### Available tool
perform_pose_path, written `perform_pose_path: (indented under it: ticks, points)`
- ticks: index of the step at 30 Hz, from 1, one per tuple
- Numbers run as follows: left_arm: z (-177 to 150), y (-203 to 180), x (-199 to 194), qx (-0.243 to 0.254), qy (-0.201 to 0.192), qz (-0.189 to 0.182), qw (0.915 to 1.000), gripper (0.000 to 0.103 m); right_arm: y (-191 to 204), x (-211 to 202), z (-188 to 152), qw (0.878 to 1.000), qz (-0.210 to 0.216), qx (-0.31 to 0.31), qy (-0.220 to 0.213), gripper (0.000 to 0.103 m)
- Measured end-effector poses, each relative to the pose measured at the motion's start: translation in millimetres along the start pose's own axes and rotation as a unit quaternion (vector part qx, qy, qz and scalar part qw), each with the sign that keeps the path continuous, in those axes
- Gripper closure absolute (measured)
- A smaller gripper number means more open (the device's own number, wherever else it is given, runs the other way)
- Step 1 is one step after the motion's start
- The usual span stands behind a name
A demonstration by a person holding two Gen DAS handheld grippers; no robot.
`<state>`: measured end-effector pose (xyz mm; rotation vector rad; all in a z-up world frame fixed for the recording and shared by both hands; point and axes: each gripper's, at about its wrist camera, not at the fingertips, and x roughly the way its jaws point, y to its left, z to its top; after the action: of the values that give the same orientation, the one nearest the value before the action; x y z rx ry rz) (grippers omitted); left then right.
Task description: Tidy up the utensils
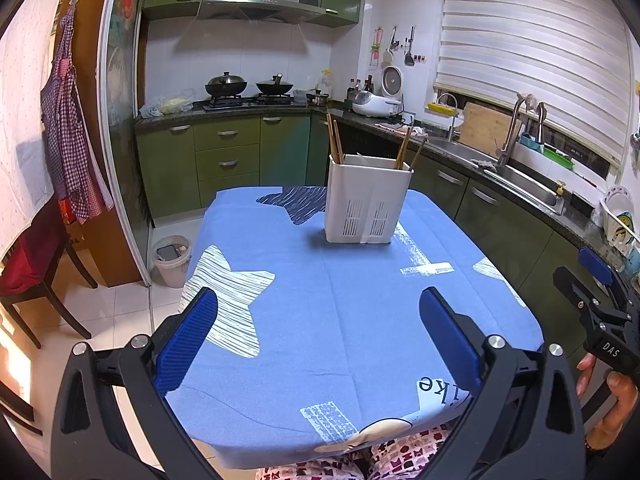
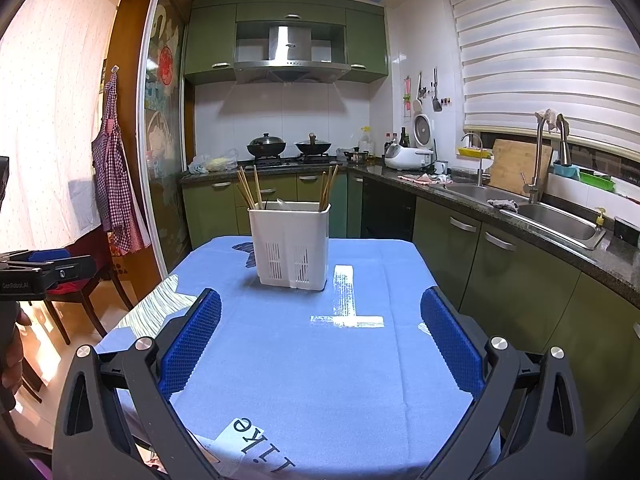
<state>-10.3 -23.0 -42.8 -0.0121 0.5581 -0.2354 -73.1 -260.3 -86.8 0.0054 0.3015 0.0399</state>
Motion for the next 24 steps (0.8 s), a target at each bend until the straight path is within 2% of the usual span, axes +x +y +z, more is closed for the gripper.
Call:
perform_pose_path:
  ticks: [8, 24]
  points:
    - [0.5, 5.9, -1.5, -0.013, -0.001, 0.0, 0.9999, 0.007, -0.3, 0.7, -0.5, 1.0, -0.001, 0.0, 0.001, 0.005]
    - [3.2, 2.2, -0.7, -0.005, 0.004, 0.009, 0.9999, 0.007, -0.9, 2.7, -1.5, 1.0, 0.0, 0.001, 0.002, 0.005]
